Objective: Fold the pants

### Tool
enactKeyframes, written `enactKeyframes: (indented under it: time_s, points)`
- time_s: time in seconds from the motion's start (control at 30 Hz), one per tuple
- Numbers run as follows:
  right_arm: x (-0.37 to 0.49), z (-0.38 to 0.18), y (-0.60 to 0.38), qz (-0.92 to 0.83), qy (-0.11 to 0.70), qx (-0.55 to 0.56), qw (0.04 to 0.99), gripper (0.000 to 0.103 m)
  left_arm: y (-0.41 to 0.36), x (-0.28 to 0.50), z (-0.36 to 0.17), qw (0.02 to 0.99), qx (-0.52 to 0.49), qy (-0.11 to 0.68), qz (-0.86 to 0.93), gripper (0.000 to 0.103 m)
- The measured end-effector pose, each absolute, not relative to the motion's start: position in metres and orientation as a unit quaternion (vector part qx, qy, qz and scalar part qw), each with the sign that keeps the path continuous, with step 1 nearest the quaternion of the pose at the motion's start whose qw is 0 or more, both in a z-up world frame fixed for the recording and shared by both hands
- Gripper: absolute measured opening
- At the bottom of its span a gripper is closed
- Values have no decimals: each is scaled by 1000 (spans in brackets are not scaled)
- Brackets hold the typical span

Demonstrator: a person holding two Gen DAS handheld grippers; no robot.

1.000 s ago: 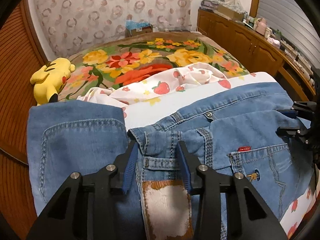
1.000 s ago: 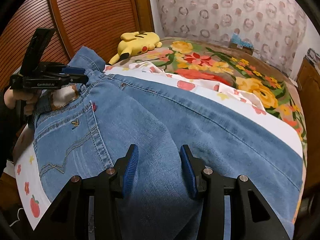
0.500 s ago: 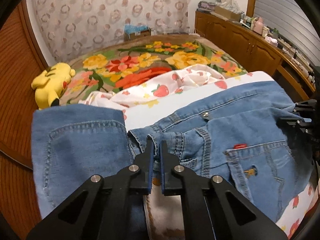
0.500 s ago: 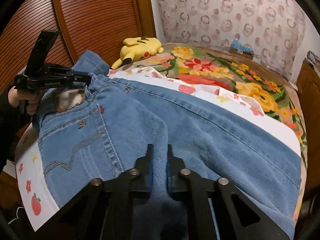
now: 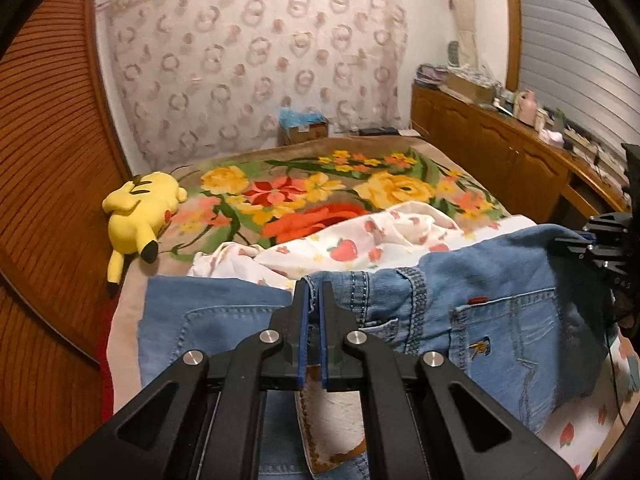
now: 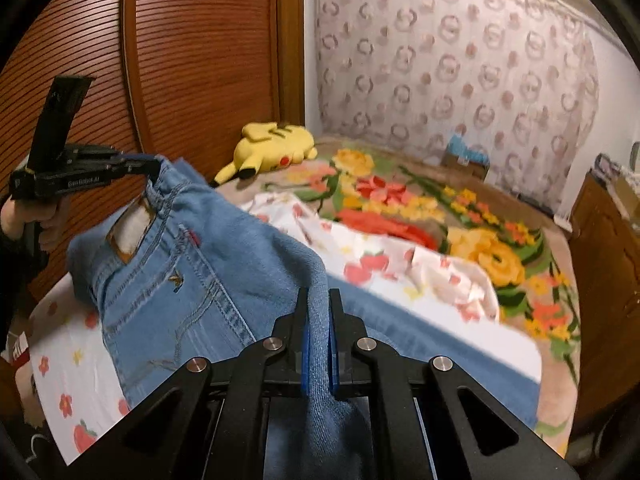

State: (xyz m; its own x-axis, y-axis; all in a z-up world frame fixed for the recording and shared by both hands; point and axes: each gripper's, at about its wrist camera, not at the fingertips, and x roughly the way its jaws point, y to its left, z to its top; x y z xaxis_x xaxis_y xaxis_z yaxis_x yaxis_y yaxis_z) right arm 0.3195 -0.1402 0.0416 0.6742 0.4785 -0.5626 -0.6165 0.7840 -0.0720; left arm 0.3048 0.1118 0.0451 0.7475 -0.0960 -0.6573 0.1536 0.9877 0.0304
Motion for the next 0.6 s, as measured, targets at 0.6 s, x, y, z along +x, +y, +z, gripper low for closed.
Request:
enactKeyframes:
  time_s: [0.6]
  points:
    - [344, 1, -113, 295, 303, -127, 897, 20, 94, 293, 17, 927, 57, 365, -55, 14]
